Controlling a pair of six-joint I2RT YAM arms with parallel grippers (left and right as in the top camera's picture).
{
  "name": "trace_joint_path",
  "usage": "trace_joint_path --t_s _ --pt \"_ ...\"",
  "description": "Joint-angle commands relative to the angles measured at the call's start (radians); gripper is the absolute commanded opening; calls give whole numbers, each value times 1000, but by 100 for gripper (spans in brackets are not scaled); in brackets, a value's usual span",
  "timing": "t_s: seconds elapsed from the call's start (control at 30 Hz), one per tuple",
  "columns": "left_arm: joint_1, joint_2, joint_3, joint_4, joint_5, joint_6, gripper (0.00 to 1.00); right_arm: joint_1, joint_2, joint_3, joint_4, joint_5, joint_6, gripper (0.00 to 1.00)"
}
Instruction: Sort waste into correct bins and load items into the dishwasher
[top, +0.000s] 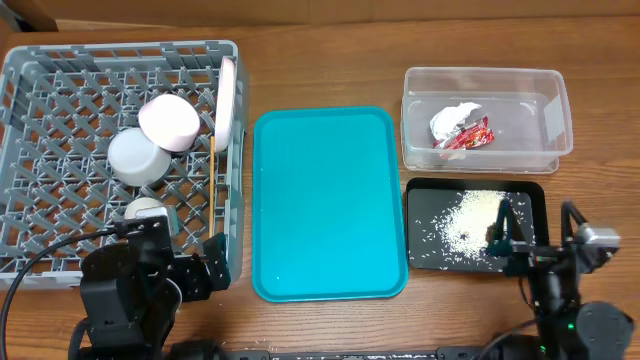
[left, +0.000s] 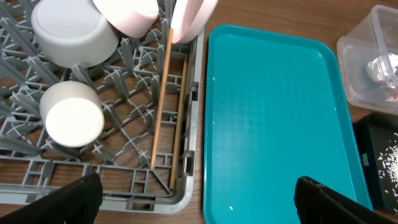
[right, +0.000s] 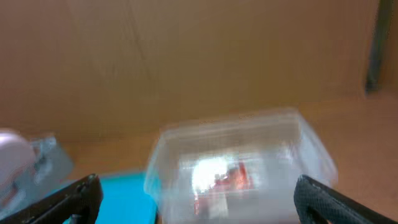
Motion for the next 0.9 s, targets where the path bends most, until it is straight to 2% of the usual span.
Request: trace_joint_path --t_s 0.0,0.13,0.23,0.37,0.47,0.63,0.87 --pt "5 -7 -5 1 14 -10 100 3 -52 -157 202 -40 0 100" --pt "5 -7 -5 1 14 -10 100 17 -66 -274 404 -19 -1 100" --pt "5 -7 -5 1 14 -10 100 48 -66 -314 449 26 -4 100" --pt "5 -7 -5 1 14 -10 100 100 -66 -344 435 116 -4 100" --pt "5 -7 -5 1 14 -10 100 113 -66 -381 433 117 -3 100" --pt "5 -7 -5 1 14 -10 100 129 -66 -383 290 117 -3 100" --pt "5 -7 -5 1 14 -10 100 129 -66 -383 290 118 -3 100"
